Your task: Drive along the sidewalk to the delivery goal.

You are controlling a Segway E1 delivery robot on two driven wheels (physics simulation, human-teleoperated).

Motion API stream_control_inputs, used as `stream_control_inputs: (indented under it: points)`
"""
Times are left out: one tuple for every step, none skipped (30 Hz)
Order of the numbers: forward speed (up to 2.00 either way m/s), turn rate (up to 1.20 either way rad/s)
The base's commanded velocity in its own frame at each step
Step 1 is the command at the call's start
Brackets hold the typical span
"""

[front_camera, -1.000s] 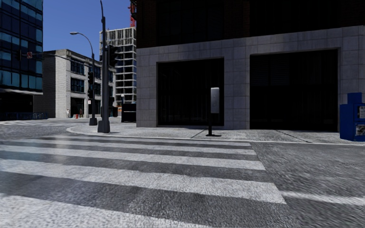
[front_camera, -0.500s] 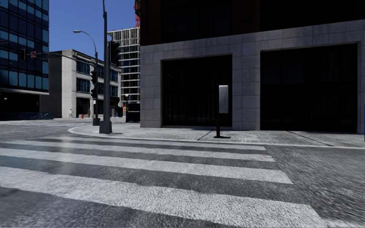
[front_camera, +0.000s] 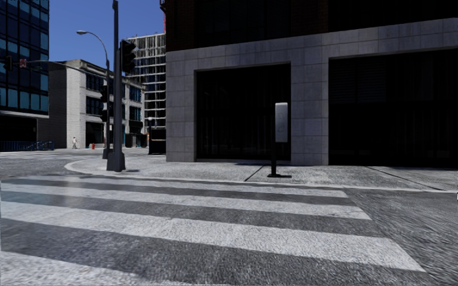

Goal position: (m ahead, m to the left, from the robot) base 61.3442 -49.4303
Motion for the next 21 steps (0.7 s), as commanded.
stream_control_inputs:
  points:
    - [1.46,-0.41]
    - [1.45,-0.42]
    - [1.45,-0.42]
    - [1.45,-0.43]
    - [1.45,-0.43]
    - [1.45,-0.43]
    - [1.45,-0.43]
    - [1.45,-0.43]
    - [1.45,-0.43]
    - [1.45,-0.43]
    - [1.45,-0.43]
    - [1.45,-0.43]
    - [1.45,-0.43]
    - [1.45,-0.43]
    - [1.45,-0.43]
    - [1.45,-0.43]
    - [1.45,-0.43]
    - [1.45,-0.43]
    - [1.45,-0.43]
    - [1.45,-0.43]
    - [1.45,-0.42]
